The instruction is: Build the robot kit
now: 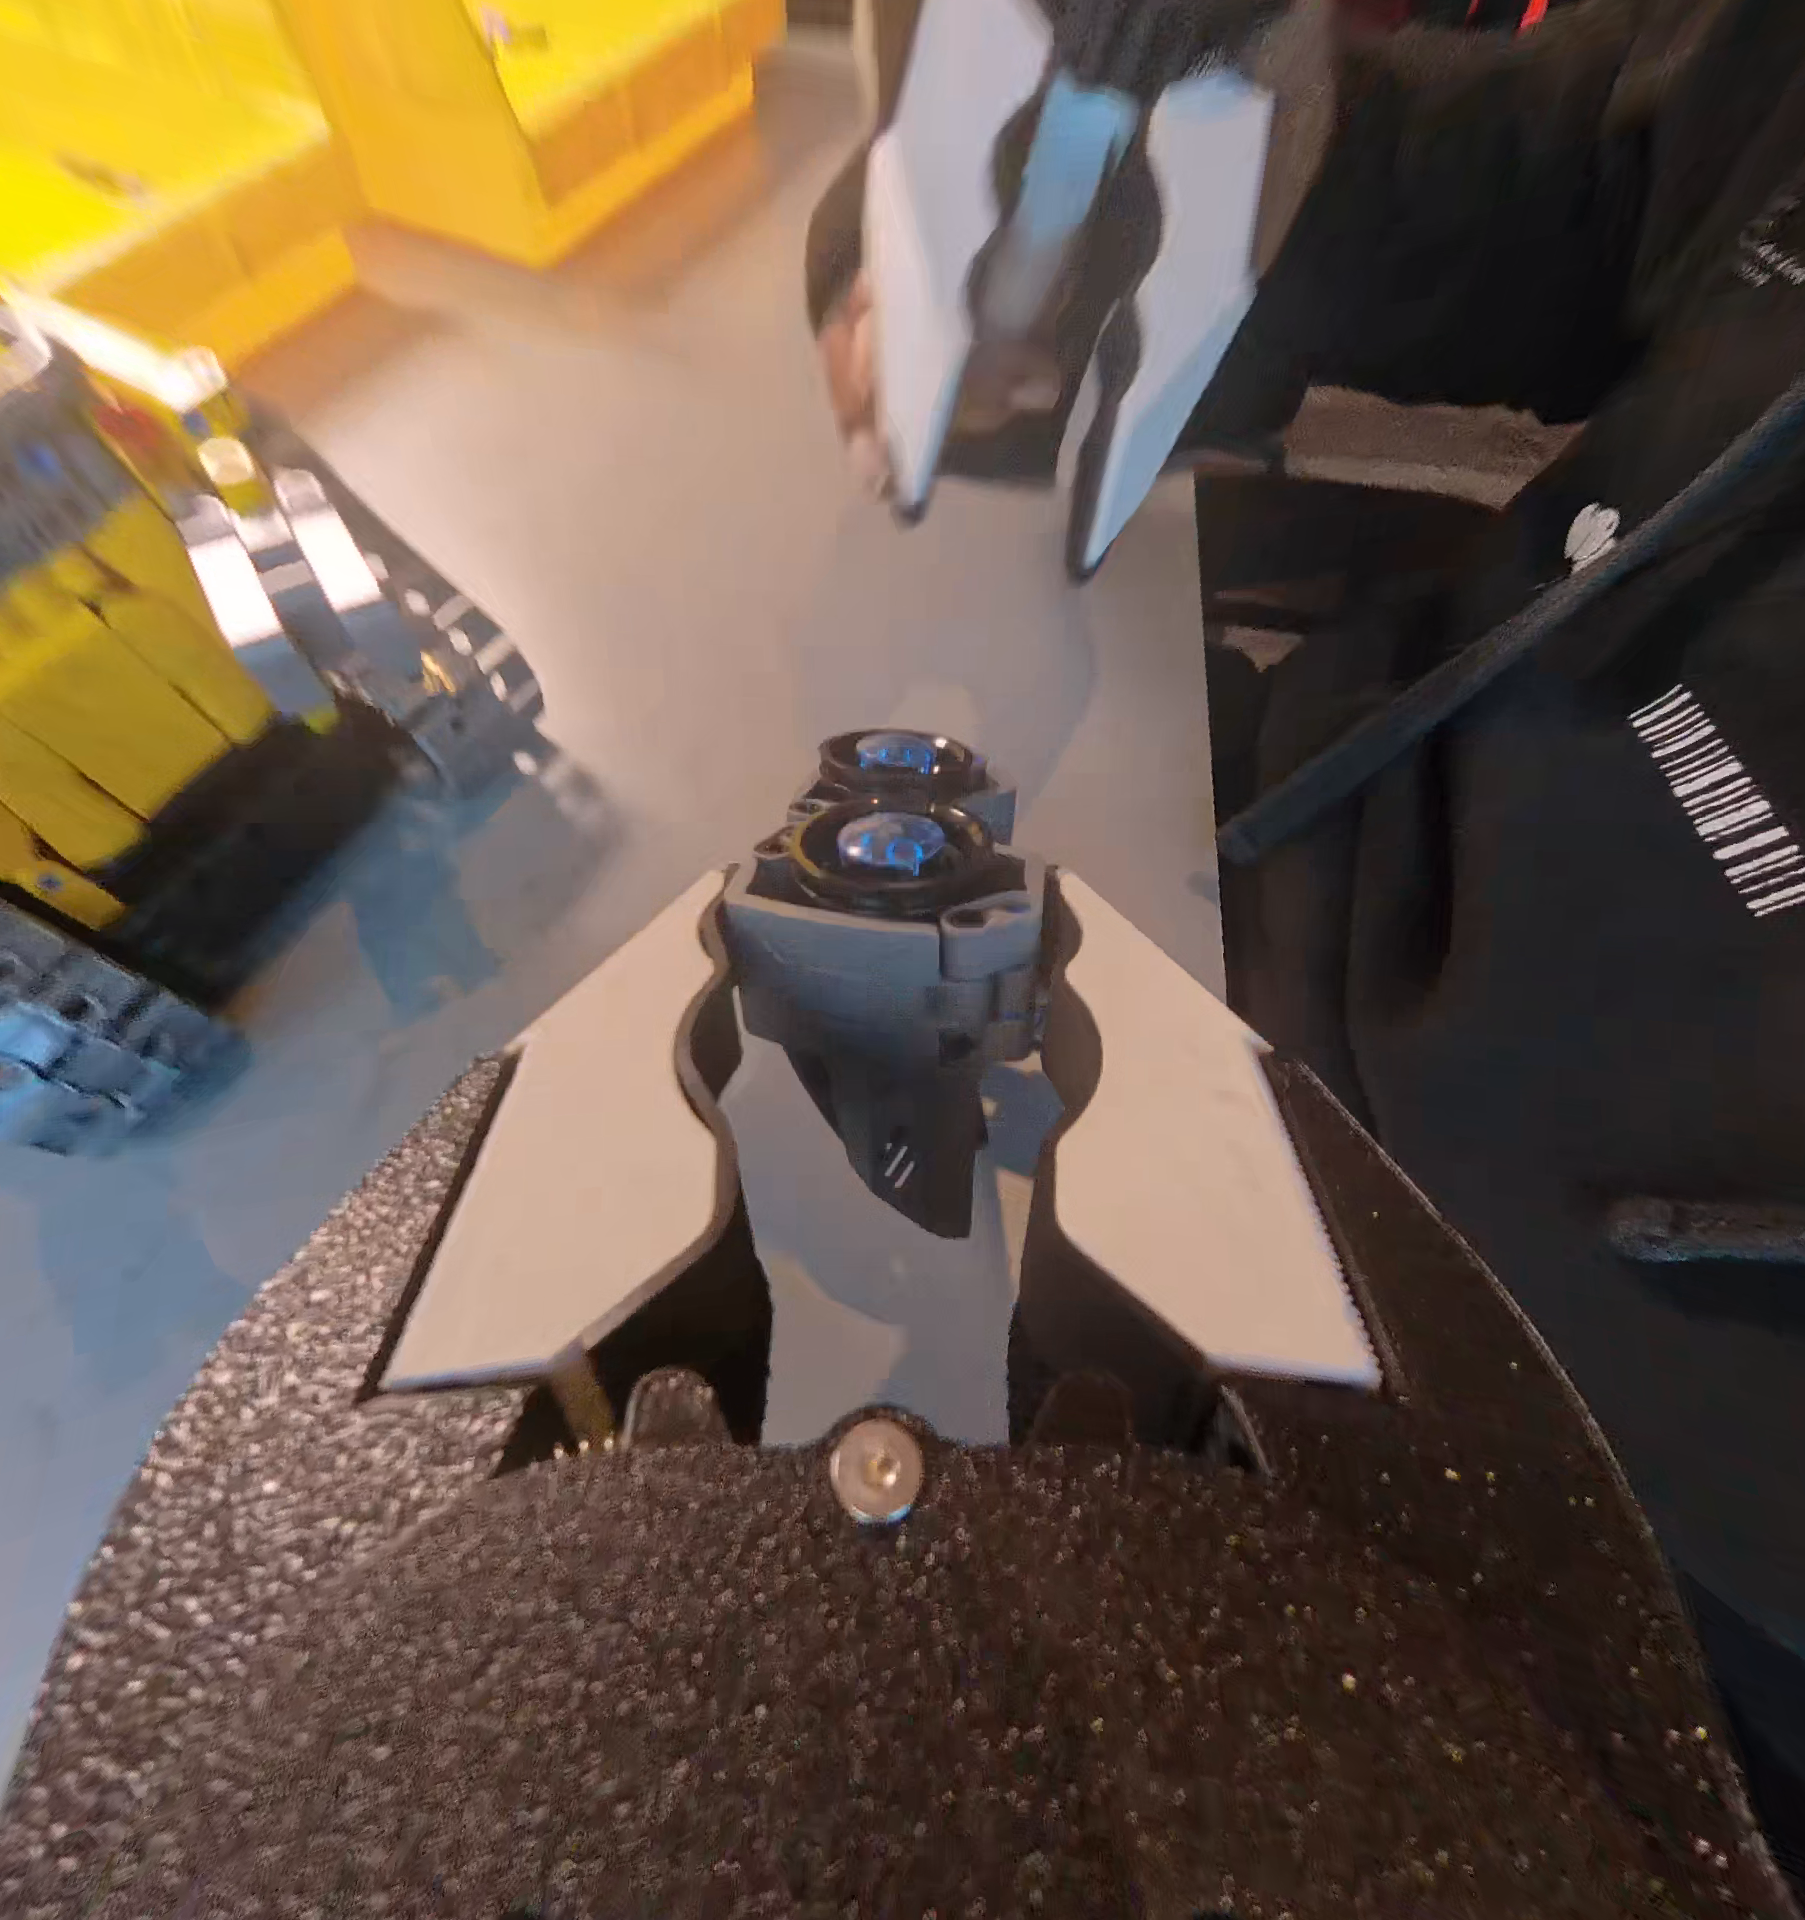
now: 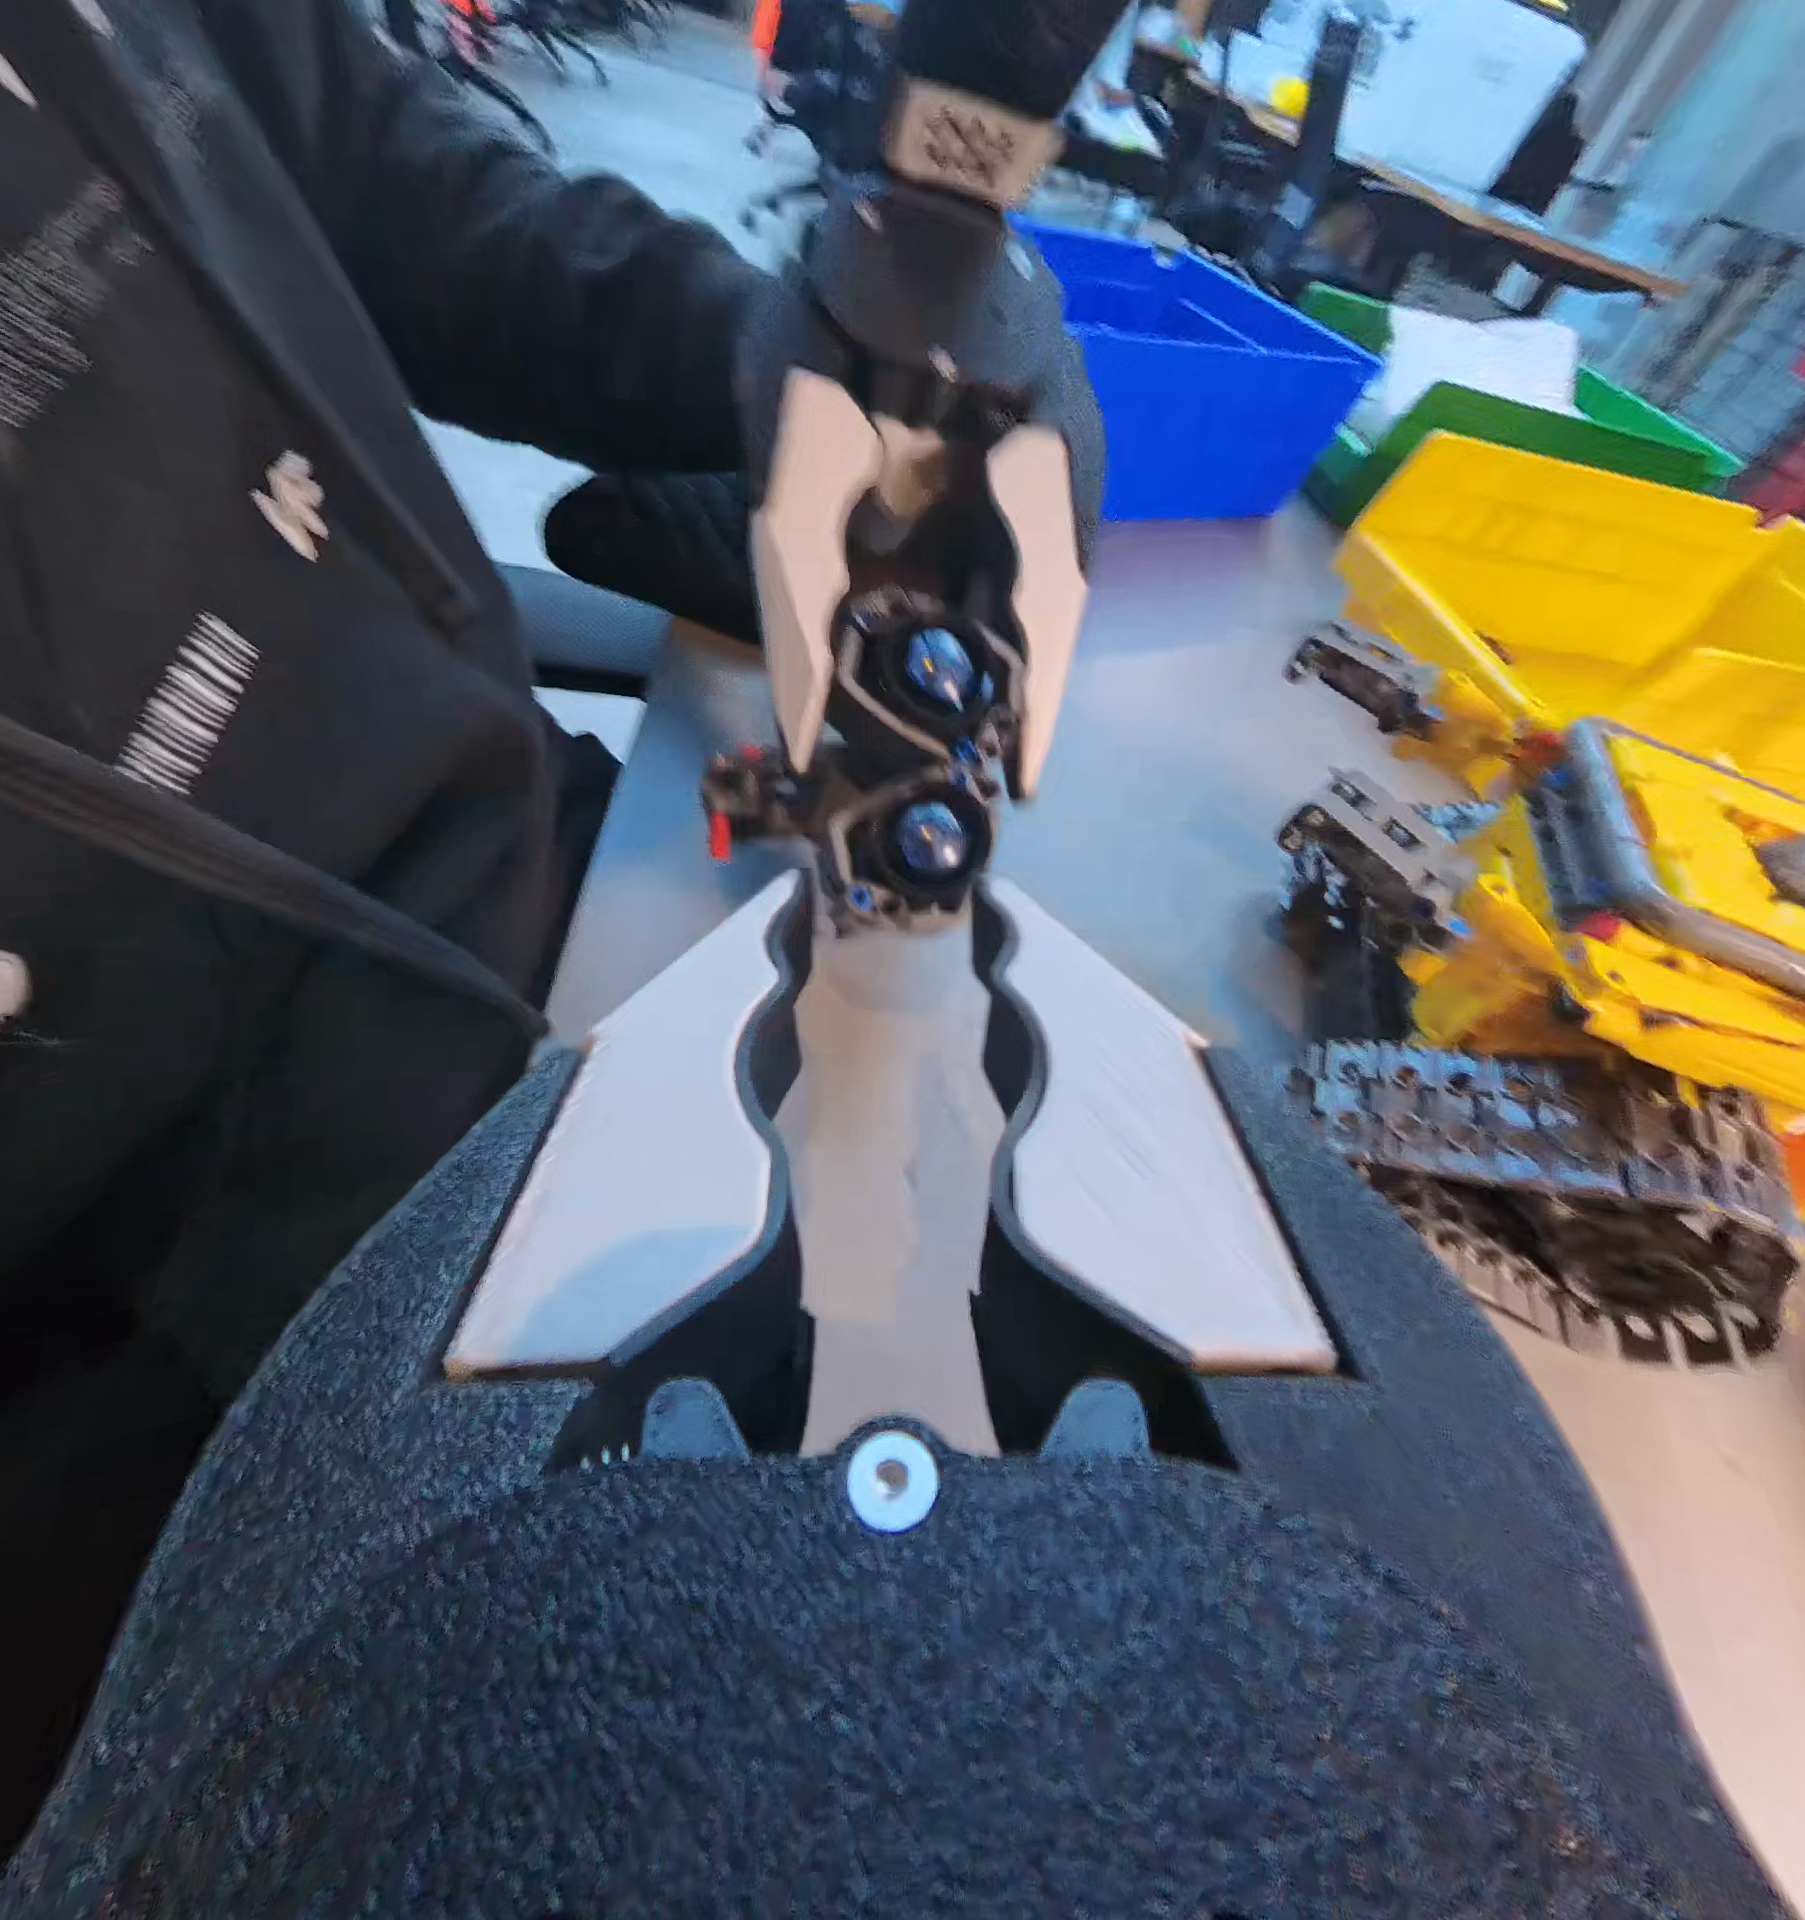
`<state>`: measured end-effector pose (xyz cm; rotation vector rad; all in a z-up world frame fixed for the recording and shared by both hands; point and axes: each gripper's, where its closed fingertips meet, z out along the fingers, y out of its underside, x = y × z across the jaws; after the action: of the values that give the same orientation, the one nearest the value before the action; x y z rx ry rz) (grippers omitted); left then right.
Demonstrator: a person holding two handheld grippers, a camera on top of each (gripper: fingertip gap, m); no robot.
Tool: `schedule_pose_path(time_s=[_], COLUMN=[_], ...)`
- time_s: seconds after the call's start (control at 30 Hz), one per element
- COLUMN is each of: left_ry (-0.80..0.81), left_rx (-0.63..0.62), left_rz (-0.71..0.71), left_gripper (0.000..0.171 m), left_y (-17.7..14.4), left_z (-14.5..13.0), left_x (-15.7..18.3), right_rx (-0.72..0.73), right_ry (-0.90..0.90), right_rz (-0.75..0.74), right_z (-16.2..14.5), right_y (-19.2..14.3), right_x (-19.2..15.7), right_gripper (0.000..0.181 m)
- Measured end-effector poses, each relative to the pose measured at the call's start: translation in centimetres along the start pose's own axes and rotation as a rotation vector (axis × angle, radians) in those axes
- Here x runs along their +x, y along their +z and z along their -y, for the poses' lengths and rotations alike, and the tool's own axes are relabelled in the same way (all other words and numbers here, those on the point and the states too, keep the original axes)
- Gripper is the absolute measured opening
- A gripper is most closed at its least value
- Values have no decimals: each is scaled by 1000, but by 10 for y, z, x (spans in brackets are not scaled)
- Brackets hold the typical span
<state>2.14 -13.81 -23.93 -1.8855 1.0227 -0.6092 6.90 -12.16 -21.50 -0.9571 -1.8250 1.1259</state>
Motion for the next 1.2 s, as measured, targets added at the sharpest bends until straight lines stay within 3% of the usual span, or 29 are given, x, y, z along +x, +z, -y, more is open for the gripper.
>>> schedule_pose_path(time_s=[0.1, 0.13, 0.2, 0.23, 0.33, 0.5, 0.6, 0.77, 0.9, 1.03, 1.2], left_ry=[120, 156, 228, 259, 305, 368, 447, 647, 767, 766, 705], left_rx=[142, 186, 258, 288, 338, 199, 78, -96, -205, -208, -157], left_rz=[44, 45, 40, 28, 19, 142, 223, 429, 564, 600, 575], left_gripper=[55, 55, 55, 55, 56, 60, 63, 58, 53, 44, 39], left_y=[-6, -8, -10, -11, -16, -20, -30, -54, -58, -43, -23], left_z=[33, 45, 63, 70, 80, 73, 78, 109, 131, 128, 118], left_x=[5, 8, 14, 18, 17, -12, -32, -81, -135, -177, -205], right_rx=[-38, -30, 57, 106, 144, 12, -80, -208, -254, -266, -232], right_ry=[53, 56, 45, 41, -19, -171, -355, -757, -967, -965, -764], right_rz=[-5, -7, -16, -1, -3, -131, -259, -506, -611, -625, -567], right_z=[-9, -7, 11, 23, 43, 46, 49, 82, 102, 82, 52], right_y=[14, 20, 24, 22, 12, 7, 9, 8, 13, 15, 14], right_x=[0, 0, 3, 3, 10, 32, 53, 105, 154, 198, 227], right_gripper=[69, 75, 70, 59, 47, 46, 45, 44, 46, 46, 46])
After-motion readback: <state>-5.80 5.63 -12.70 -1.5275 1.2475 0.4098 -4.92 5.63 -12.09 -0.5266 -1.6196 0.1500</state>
